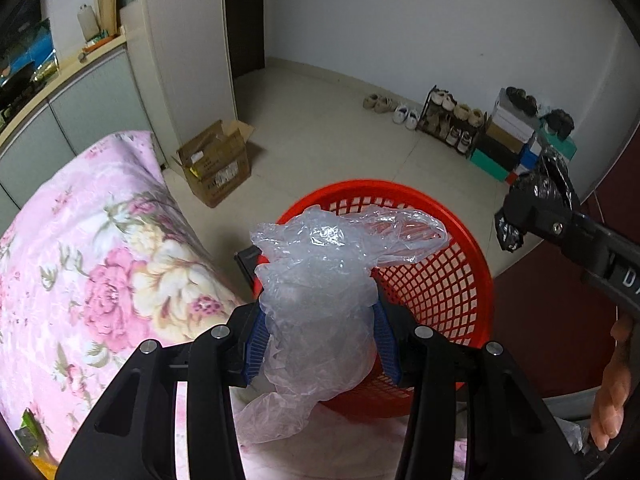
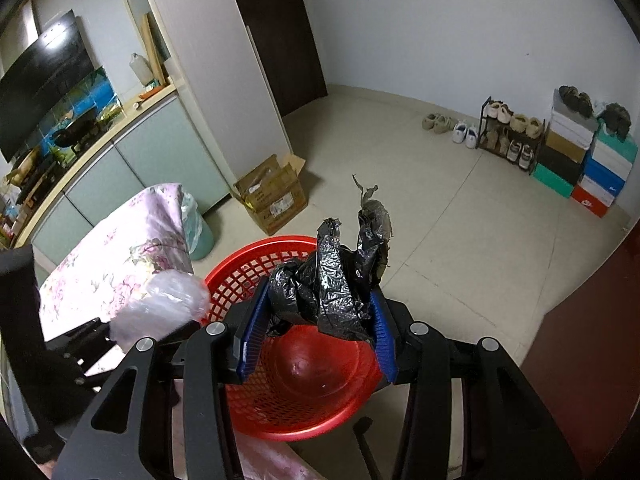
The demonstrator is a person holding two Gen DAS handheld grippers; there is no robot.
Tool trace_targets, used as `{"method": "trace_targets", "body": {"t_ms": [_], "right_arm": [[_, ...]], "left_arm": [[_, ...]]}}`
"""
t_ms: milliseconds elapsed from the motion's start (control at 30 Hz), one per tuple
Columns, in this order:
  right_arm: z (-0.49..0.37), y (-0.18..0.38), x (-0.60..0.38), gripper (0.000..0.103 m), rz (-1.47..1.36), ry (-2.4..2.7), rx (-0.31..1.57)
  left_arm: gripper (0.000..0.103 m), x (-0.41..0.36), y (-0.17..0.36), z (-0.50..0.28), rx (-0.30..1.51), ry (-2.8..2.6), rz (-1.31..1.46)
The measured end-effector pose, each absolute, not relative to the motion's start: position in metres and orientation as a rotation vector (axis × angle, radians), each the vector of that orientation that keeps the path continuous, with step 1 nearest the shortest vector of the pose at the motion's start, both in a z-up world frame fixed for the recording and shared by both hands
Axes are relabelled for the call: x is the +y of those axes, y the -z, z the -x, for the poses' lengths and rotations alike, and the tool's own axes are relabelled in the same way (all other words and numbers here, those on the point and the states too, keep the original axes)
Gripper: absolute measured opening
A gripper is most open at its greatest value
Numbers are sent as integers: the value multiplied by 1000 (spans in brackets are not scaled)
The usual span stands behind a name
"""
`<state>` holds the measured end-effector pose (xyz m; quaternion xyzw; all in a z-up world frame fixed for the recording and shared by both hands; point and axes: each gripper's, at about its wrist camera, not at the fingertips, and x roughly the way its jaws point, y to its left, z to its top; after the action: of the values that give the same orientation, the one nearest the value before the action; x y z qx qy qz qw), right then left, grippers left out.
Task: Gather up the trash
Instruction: 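Carry both bags to the red basket and open both grippers, then grasp the printed snack wrapper on the bed with the left gripper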
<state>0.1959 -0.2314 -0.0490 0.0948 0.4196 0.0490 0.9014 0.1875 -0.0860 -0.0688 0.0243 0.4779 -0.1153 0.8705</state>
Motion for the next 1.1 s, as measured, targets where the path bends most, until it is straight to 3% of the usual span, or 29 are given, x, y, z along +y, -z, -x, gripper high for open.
{"method": "trace_targets", "body": {"t_ms": [67,167,233,333,800,1100], "right_arm": [[-201,53,-232,46,-200,-111,884],[-206,60,-231,55,-222,-127,918],[-209,61,-232,61,-237,-132,929],[-210,61,-235,68,-267,-138,933],[-185,32,-231,71,-276,-164,853],[-164,9,-213,71,-230,-187,780]], "left_arm": [[45,-88,74,-189,1014,242,-48],[51,-90,81,-191,1031,247,-48],[63,-92,83,-192,1035,247,-46],[70,-90,83,-192,1028,242,-38],[81,-55,38,-166,943,198,26],[82,-21,9,-133,857,117,35]]}}
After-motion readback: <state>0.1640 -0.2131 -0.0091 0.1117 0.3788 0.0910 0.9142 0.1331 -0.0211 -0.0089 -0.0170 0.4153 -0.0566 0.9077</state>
